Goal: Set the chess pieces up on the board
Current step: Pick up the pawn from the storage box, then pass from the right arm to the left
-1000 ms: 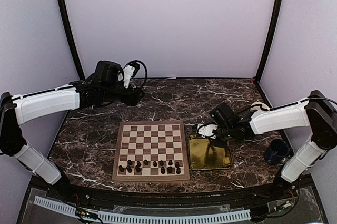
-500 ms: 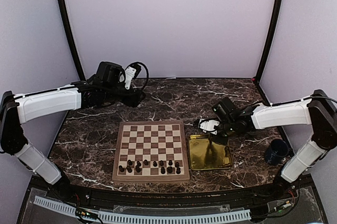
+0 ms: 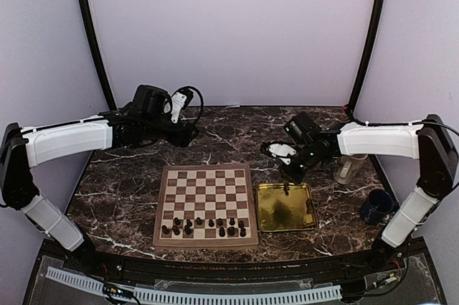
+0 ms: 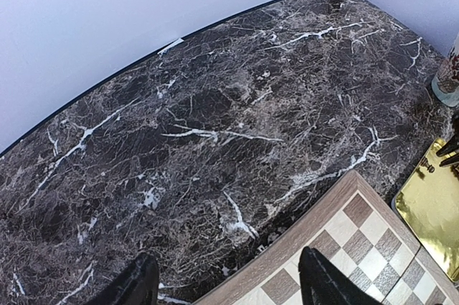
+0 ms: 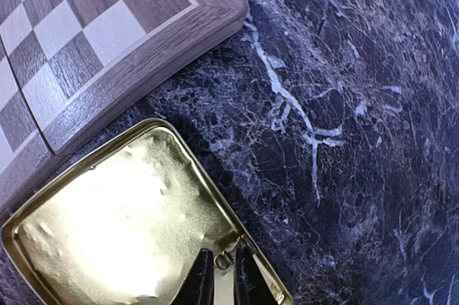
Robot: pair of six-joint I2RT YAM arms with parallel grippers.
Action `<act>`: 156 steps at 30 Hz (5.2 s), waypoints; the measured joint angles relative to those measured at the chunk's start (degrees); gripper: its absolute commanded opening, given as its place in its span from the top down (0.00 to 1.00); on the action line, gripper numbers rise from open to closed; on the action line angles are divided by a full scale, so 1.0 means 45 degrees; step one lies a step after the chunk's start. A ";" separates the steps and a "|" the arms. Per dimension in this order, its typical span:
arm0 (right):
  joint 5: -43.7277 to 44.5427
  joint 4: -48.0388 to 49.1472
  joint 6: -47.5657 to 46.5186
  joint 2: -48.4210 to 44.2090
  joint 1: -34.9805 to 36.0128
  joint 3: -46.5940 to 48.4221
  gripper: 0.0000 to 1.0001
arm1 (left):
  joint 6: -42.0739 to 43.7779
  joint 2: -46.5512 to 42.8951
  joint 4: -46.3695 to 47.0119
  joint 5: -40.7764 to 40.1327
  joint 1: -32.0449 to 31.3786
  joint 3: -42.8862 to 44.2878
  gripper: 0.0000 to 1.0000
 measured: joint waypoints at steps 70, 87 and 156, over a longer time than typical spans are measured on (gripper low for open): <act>-0.2589 -0.2239 0.5265 0.2545 -0.2210 0.0952 1.00 | 0.0049 0.0612 -0.0121 -0.0243 0.0058 0.0073 0.32; -0.6198 -0.3298 0.1817 0.1350 -0.1797 0.1064 1.00 | 0.0903 0.0291 0.2123 0.5260 -0.0053 -0.1443 0.34; -1.1186 -0.7354 -0.1491 0.2909 -0.0675 0.4799 0.67 | 1.0486 0.2977 0.5333 0.1341 -0.5969 -0.1617 0.84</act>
